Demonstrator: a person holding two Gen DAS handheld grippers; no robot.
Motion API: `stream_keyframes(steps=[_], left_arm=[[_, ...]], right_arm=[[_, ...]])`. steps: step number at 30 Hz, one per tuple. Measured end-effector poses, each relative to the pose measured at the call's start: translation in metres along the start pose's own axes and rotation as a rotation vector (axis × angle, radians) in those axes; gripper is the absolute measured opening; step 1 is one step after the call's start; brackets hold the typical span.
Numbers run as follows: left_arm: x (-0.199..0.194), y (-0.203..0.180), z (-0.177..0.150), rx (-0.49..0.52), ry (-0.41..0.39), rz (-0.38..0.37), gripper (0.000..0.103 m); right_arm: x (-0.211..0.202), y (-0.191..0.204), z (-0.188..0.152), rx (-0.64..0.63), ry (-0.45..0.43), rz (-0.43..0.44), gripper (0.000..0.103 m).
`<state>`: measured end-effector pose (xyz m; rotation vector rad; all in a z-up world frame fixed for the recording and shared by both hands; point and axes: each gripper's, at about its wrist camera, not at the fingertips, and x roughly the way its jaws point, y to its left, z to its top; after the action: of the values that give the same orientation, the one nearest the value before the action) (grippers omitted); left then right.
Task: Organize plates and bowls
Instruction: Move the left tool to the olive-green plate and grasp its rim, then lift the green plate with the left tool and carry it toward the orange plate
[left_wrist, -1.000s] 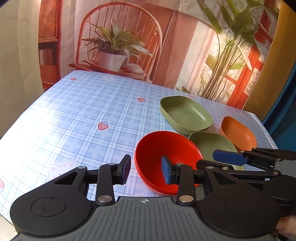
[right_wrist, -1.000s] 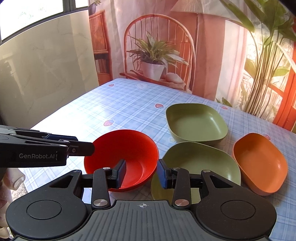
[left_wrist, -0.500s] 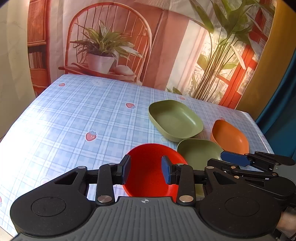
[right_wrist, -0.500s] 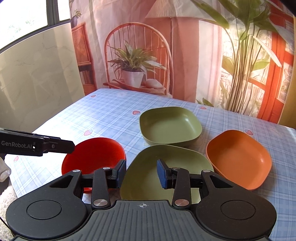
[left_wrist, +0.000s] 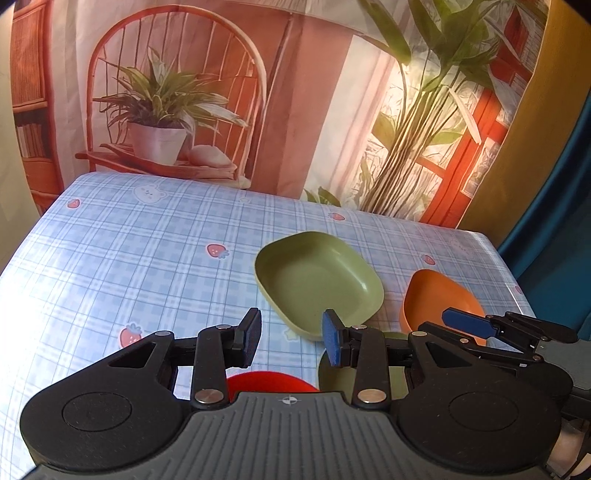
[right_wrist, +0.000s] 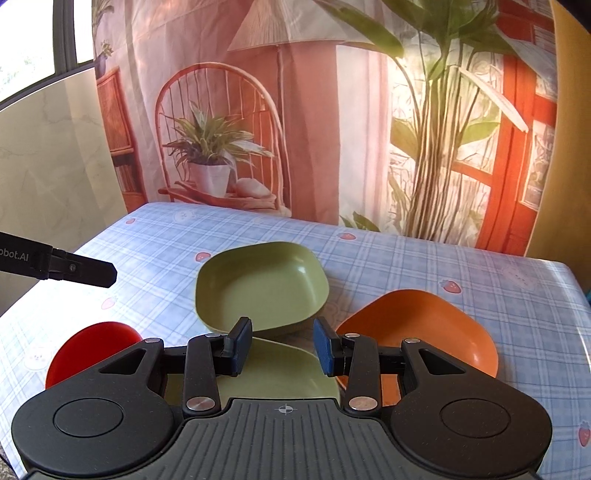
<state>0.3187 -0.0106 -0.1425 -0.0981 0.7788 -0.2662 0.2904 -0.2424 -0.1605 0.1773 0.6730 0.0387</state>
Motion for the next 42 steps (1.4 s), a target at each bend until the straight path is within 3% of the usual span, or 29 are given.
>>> stream_keyframes(steps=[5,15,23,30,42], left_arm=[[0.038,-0.002,0.022,0.023,0.067,0.013,0.038],[0.115,0.017,0.033,-0.129,0.233,0.021,0.037],[0.134,0.023,0.031,-0.151,0.265,-0.01,0.037],[0.14,0.018,0.03,-0.114,0.253,0.005,0.033],[0.096,-0.008,0.04,-0.036,0.153,-0.006,0.033]], right_arm=[[0.022,-0.009,0.021,-0.052,0.008,0.007,0.034],[0.115,-0.031,0.048,-0.034,0.135,0.019,0.034],[0.155,-0.035,0.05,-0.01,0.203,0.041,0.034],[0.154,-0.031,0.048,0.009,0.208,0.062,0.026],[0.089,-0.03,0.057,0.024,0.101,0.045,0.023]])
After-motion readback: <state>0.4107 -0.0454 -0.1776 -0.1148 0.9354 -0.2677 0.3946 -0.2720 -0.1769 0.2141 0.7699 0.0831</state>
